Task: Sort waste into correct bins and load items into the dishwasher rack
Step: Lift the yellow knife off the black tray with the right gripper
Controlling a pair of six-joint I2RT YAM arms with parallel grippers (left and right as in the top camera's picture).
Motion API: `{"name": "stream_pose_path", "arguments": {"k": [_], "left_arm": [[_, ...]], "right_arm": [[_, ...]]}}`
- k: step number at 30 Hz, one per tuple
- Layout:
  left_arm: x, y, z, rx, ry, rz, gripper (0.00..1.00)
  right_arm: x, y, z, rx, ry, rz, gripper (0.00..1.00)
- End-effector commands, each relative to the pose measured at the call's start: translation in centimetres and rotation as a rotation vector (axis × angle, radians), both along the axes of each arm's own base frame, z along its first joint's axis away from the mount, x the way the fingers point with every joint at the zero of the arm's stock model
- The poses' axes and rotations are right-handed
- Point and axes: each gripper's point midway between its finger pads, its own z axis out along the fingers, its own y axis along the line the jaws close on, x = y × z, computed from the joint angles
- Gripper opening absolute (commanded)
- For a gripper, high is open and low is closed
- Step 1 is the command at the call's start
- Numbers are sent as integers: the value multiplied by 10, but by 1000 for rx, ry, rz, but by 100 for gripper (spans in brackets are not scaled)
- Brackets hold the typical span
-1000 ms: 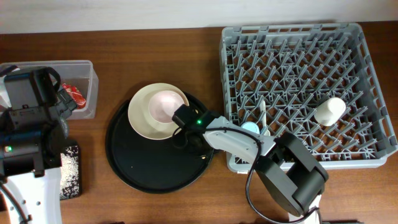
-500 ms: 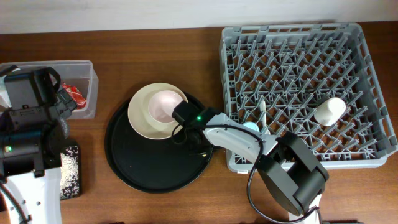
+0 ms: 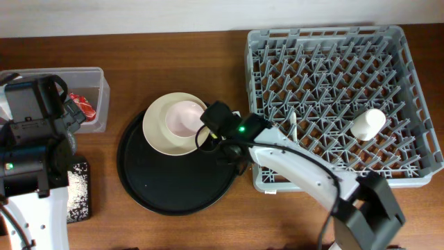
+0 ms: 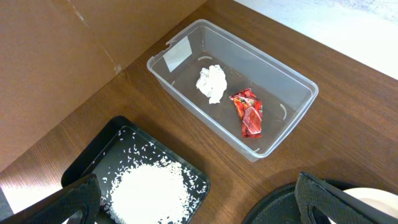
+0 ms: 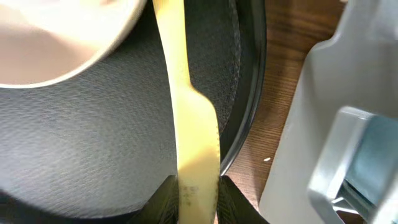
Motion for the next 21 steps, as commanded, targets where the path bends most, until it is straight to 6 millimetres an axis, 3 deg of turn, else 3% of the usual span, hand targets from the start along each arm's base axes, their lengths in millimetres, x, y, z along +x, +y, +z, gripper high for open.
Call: {"name": "stream_pose_path", "arguments": {"k": [1, 4, 9, 17, 21], "left_arm": [[-2, 3, 6, 5, -22, 22, 99], [-2, 3, 6, 5, -22, 22, 99], [-2, 3, 6, 5, -22, 22, 99], [-2, 3, 6, 5, -22, 22, 99], [-2, 3, 6, 5, -22, 22, 99]], "right_arm": [[8, -12, 34, -2, -96, -27, 22], [9, -28, 46, -4, -108, -60, 22], [9, -29, 48, -3, -111, -61, 21], [11, -26, 49, 10, -120, -57, 19], [-4, -9, 48, 64, -64, 28, 20]]}}
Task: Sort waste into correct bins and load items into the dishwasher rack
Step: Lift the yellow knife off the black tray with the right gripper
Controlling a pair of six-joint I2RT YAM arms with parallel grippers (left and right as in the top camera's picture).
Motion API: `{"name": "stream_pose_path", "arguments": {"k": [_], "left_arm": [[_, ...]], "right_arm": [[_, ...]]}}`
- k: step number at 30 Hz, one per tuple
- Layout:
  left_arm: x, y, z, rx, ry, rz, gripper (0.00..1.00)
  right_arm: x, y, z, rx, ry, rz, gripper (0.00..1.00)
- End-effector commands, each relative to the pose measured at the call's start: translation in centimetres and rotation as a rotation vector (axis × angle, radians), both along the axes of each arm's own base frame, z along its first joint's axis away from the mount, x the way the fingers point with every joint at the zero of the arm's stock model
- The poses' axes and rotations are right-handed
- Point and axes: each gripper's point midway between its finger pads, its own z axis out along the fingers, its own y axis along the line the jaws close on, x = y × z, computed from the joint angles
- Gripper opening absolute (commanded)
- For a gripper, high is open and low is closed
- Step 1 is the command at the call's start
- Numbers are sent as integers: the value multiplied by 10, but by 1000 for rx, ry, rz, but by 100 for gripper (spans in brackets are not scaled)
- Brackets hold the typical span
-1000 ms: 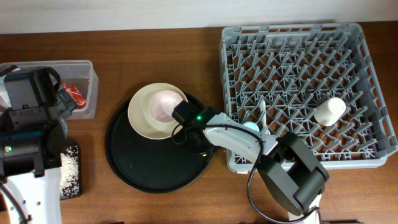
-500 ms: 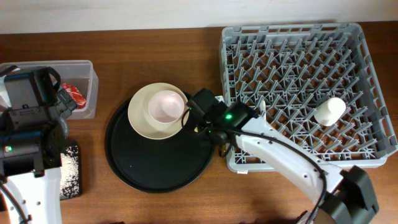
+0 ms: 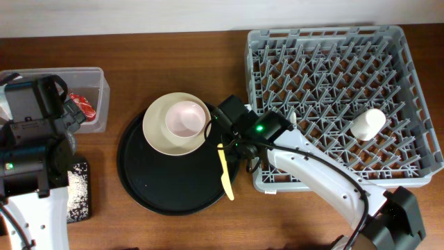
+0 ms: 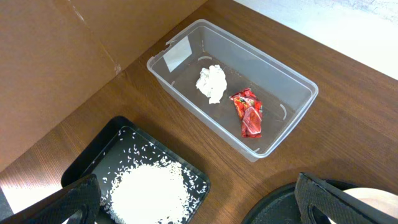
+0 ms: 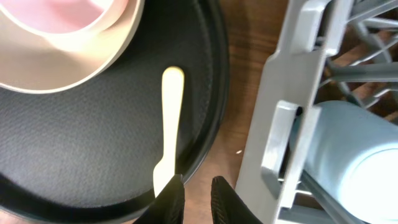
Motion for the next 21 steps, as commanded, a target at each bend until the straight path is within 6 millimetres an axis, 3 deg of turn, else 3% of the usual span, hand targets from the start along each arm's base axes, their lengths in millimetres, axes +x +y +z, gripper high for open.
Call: {"name": "stream_pose_path", "arguments": {"k": [1, 4, 5, 7, 10, 12, 21], "left_arm": [[-2, 3, 6, 5, -22, 22, 99], [-2, 3, 6, 5, -22, 22, 99], [-2, 3, 6, 5, -22, 22, 99], [-2, 3, 6, 5, -22, 22, 99], [-2, 3, 6, 5, -22, 22, 99], [-2, 3, 6, 5, -22, 22, 99], [-3, 3, 6, 5, -22, 22, 99]], "right_arm": [[-12, 18, 13, 63, 9, 57, 21], [-31, 37, 2, 49, 45, 128, 29], [-37, 44, -11, 9, 52, 157, 38], [-33, 35, -36, -127, 35, 81, 45], [-31, 38, -80, -190, 99, 74, 45], [-29, 38, -99, -220, 120, 73, 44], [-30, 35, -112, -224, 133, 55, 43]]}}
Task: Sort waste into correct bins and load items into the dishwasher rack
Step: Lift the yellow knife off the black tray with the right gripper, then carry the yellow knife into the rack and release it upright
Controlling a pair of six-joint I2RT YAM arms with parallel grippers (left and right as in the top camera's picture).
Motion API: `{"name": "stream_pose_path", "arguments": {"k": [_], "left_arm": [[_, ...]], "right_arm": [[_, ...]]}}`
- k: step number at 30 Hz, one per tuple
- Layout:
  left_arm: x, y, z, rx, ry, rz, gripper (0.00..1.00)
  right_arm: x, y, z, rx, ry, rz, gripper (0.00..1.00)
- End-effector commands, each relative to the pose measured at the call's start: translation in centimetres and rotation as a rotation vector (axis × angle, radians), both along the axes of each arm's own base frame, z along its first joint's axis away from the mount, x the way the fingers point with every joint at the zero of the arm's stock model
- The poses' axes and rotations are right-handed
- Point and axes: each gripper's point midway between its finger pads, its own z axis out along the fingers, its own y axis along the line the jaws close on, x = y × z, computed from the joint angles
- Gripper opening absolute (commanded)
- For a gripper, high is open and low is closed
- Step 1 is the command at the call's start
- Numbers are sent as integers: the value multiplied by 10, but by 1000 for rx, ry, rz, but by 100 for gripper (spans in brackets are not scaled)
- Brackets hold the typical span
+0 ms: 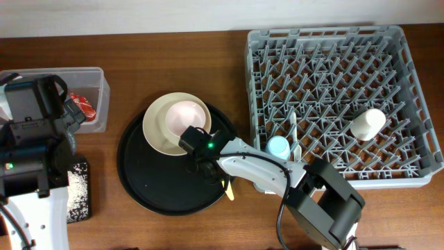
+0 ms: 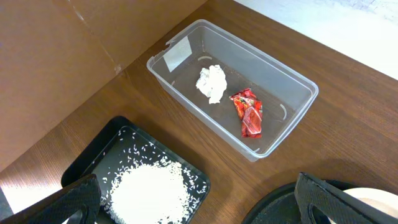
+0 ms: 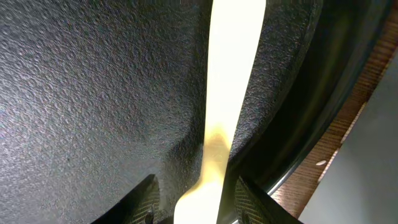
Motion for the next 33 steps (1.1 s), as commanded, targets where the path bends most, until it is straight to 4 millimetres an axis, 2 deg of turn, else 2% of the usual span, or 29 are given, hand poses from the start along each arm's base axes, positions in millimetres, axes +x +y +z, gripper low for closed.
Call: {"name": "stream_pose_path", "arguments": {"k": [1, 4, 7, 9, 16, 21, 29, 33], "left_arm": [[-3, 3, 6, 5, -23, 22, 99], [-3, 3, 6, 5, -23, 22, 99], [-3, 3, 6, 5, -23, 22, 99], [-3, 3, 6, 5, -23, 22, 99], [-3, 3, 6, 5, -23, 22, 99], [-3, 3, 6, 5, -23, 22, 99], [-3, 3, 6, 5, -23, 22, 99], [-3, 3, 6, 5, -23, 22, 99]], "right_arm": [[2, -7, -8, -27, -12, -33, 43], [6, -6, -11, -15, -28, -38, 43], [17, -15, -9, -33, -60, -61, 43], [20, -19, -10, -35, -58, -74, 39], [19, -17, -16, -16, -53, -74, 40], [18, -16, -17, -11, -51, -74, 34], [15, -12, -24, 20, -34, -72, 33], [14, -12, -25, 20, -34, -72, 25]]}}
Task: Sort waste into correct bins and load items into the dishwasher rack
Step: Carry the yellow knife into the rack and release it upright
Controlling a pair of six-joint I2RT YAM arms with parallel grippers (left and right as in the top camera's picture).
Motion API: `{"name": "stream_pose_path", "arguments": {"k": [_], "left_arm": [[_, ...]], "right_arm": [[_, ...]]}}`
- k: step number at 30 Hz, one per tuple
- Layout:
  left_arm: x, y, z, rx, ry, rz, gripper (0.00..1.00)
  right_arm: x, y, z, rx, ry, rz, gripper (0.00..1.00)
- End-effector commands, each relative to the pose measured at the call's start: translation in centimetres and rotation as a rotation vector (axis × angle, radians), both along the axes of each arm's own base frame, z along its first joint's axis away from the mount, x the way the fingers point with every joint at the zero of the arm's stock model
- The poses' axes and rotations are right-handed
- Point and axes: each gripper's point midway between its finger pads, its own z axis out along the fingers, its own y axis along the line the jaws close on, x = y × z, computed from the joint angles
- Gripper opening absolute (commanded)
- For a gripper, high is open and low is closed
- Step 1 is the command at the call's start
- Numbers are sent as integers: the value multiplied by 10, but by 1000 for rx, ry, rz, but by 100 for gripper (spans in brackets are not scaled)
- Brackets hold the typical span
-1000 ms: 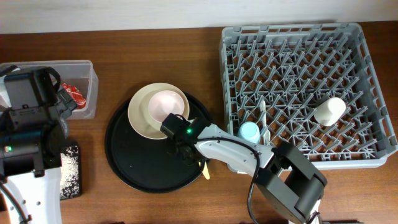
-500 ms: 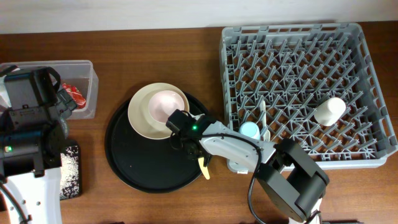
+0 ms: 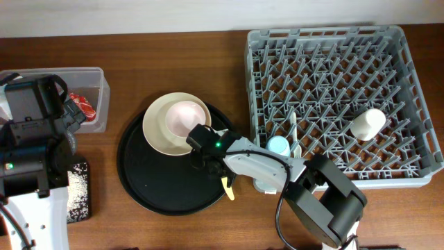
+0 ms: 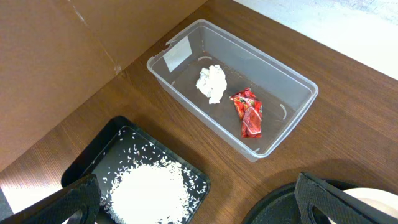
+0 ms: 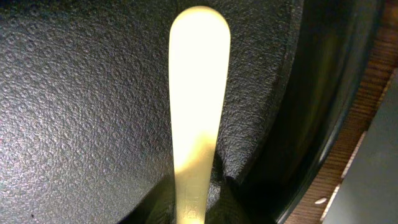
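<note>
A yellow plastic utensil (image 3: pixel 226 186) lies on the round black tray (image 3: pixel 149 187), near its right rim. My right gripper (image 3: pixel 216 167) is low over it. In the right wrist view the fingers press both sides of the utensil (image 5: pixel 199 93), so the gripper (image 5: pixel 194 202) is shut on it. A cream plate (image 3: pixel 156 135) carrying a pink bowl (image 3: pixel 184 118) sits at the tray's back. The grey dishwasher rack (image 3: pixel 416 42) stands to the right. My left gripper (image 4: pixel 202 199) hangs open over the table at far left, holding nothing.
The rack holds a white cup (image 3: pixel 366 125), a light blue cup (image 3: pixel 279 147) and a white utensil (image 3: pixel 293 128). A clear bin (image 4: pixel 292 84) contains a red wrapper (image 4: pixel 249 112) and crumpled white tissue (image 4: pixel 211 82). A small black tray (image 4: pixel 93 158) holds rice (image 4: pixel 149 193).
The right gripper's fingers stood apart on either side of the yellow utensil; now they are shut on it, a little further along it. The left arm has not moved.
First my right gripper was low on the tray with the yellow utensil between its fingers. Then it stood higher, near the rack's corner, with the utensil lying on the tray. Then it was down again with fingers apart round the utensil, and now grips it.
</note>
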Motion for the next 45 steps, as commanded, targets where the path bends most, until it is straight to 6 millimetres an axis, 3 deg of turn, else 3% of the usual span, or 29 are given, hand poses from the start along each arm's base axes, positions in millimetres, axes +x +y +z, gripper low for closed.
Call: {"name": "stream_pose_path", "arguments": {"k": [1, 3, 7, 9, 12, 16, 17, 19, 20, 23, 26, 30, 39, 45], "left_arm": [[-2, 3, 6, 5, -22, 22, 99], [-2, 3, 6, 5, -22, 22, 99], [-2, 3, 6, 5, -22, 22, 99], [-2, 3, 6, 5, -22, 22, 99], [-2, 3, 6, 5, -22, 22, 99], [-3, 3, 6, 5, -22, 22, 99], [-2, 3, 6, 5, -22, 22, 99], [-2, 3, 6, 5, -22, 22, 99], [-2, 3, 6, 5, -22, 22, 99], [-2, 3, 6, 5, -22, 22, 99], [-2, 3, 6, 5, -22, 22, 99], [-2, 3, 6, 5, -22, 22, 99], [-2, 3, 6, 5, -22, 22, 99], [-2, 3, 6, 5, -22, 22, 99]], "right_arm": [[-2, -3, -6, -11, 13, -10, 23], [-2, -3, -6, -11, 13, -10, 17], [-2, 0, -3, -4, 17, -8, 16], [3, 5, 9, 4, 6, 19, 14], [15, 18, 44, 61, -49, 29, 12], [28, 21, 116, 134, -133, 40, 12], [31, 15, 130, 143, -145, 36, 13], [44, -18, 167, 147, -180, 2, 13], [49, -29, 175, 144, -191, -4, 12], [69, -105, 196, 101, -210, -103, 12], [88, -171, 191, 46, -189, -202, 12], [104, -209, 178, 10, -171, -237, 12], [119, -221, 128, -59, -54, -114, 13], [121, -228, 122, -60, -43, -134, 13]]}}
